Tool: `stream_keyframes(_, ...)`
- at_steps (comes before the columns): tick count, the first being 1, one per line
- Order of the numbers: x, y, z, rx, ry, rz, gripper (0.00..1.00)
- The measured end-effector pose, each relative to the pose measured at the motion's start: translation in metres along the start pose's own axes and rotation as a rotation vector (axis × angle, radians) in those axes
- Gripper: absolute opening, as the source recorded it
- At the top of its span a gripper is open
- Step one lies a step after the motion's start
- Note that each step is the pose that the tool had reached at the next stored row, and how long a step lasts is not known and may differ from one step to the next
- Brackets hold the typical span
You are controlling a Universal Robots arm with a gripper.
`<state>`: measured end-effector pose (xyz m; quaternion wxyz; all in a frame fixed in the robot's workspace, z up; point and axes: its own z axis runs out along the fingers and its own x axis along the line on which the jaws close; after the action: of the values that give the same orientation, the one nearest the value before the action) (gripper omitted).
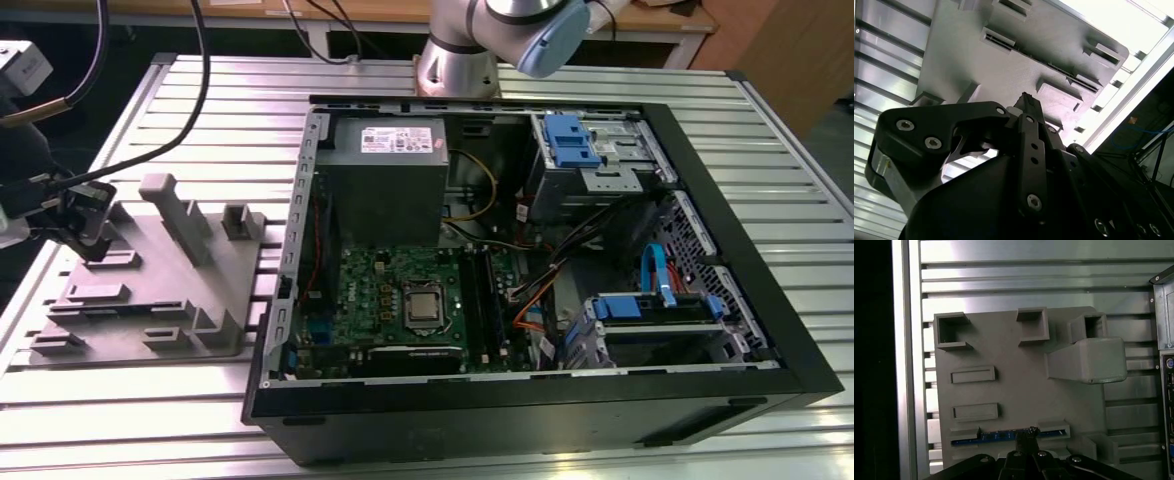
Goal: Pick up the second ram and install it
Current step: 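Pick up the second ram and move it above second insertion slot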
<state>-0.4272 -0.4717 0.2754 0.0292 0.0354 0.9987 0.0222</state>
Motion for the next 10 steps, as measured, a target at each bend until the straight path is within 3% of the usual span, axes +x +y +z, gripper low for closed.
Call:
stream_keyframes(5,0.0001,0.0,0.0006,-0.0027,0.0026,-0.055,0.1)
stream_keyframes(10,0.0001,-0.0001,0.0016,-0.0071,0.0065,-0.14,0.1)
